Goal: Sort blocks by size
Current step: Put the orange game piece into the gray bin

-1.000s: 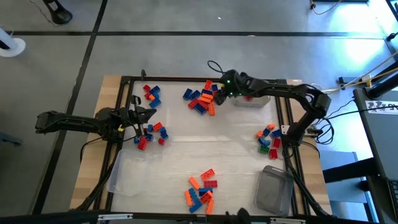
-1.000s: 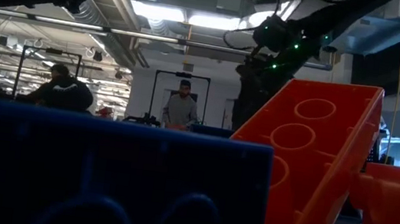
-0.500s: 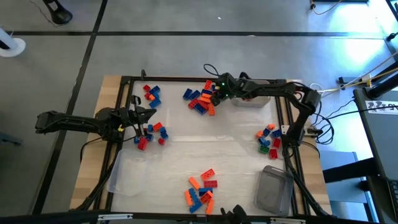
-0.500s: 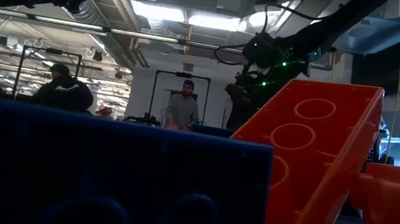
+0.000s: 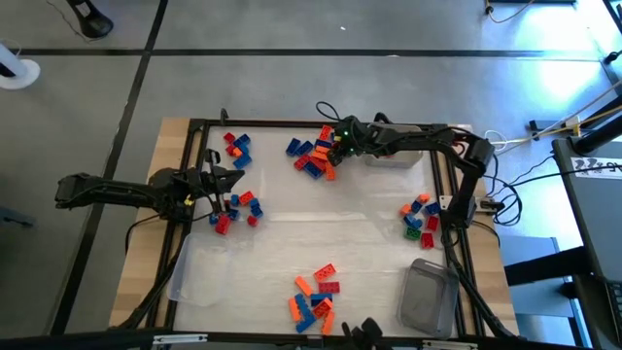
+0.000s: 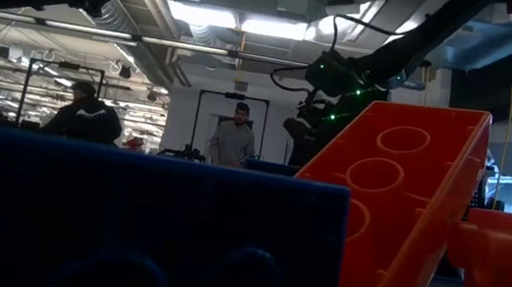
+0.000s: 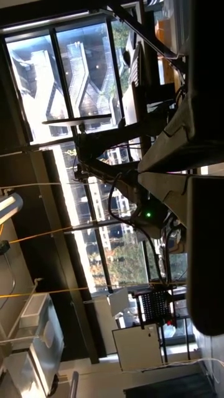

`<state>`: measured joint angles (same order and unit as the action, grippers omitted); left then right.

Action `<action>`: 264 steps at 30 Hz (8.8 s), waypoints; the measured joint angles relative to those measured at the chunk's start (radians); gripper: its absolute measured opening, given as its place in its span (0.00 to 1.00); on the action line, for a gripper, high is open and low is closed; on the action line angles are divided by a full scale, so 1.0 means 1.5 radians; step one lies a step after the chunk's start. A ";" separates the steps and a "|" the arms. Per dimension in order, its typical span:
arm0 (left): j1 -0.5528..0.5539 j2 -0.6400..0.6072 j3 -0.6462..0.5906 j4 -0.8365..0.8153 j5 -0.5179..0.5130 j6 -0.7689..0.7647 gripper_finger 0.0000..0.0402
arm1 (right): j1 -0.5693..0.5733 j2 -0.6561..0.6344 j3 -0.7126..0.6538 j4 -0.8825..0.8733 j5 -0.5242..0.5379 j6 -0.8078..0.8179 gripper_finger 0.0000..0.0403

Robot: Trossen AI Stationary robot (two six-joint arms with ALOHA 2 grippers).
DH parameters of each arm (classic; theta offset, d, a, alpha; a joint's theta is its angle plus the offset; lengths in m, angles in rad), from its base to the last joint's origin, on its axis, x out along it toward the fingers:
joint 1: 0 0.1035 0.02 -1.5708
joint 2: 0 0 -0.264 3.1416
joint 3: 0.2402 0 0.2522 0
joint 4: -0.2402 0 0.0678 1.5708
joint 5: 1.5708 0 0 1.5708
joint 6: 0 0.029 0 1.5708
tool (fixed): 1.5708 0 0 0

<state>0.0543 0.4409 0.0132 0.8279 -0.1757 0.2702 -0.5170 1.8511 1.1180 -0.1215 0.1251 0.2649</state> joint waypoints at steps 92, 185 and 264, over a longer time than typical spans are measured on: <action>0.000 0.000 0.000 -0.001 0.000 -0.006 0.00 | -0.065 -0.260 -0.043 -0.338 0.236 -0.119 0.37; 0.000 0.000 0.000 0.000 0.000 -0.006 0.00 | 0.175 0.002 -0.059 0.019 0.103 0.186 0.66; 0.000 0.000 0.000 -0.001 0.000 -0.006 0.00 | 0.135 -0.265 -0.060 -0.303 0.279 0.084 0.36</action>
<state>0.0541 0.4412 0.0132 0.8272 -0.1757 0.2608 -0.3146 1.4530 1.0287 -0.5760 0.5436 0.3904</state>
